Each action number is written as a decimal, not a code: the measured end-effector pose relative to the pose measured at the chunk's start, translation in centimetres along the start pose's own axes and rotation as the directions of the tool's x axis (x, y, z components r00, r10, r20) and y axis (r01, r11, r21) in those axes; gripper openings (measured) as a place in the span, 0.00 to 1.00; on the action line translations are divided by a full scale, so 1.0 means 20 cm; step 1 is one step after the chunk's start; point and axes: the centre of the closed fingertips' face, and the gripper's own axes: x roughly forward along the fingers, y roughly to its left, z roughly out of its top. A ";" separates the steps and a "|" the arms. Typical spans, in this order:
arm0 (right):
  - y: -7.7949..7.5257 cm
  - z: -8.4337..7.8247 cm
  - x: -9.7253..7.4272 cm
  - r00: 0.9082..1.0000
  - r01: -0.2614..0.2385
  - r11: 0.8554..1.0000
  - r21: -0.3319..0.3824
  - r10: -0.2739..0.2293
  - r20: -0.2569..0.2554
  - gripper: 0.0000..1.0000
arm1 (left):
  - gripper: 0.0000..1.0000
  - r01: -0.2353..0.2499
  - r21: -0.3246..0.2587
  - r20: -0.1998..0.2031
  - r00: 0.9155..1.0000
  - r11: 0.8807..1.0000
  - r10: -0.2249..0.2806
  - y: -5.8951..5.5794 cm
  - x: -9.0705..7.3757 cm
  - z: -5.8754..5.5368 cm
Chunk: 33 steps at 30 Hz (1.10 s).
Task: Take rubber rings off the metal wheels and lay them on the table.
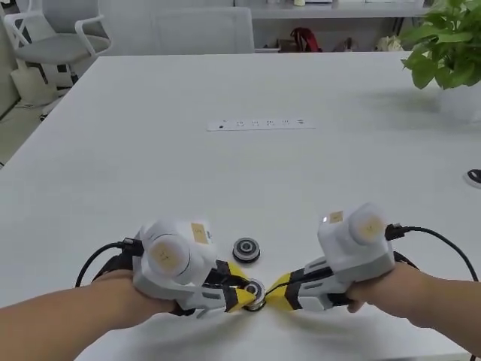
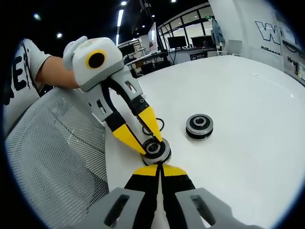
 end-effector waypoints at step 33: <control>-0.01 0.06 -0.04 0.995 -0.026 0.988 0.154 0.011 0.097 0.00 | 0.13 -0.006 0.001 -0.004 1.000 1.000 0.006 0.00 0.00 0.00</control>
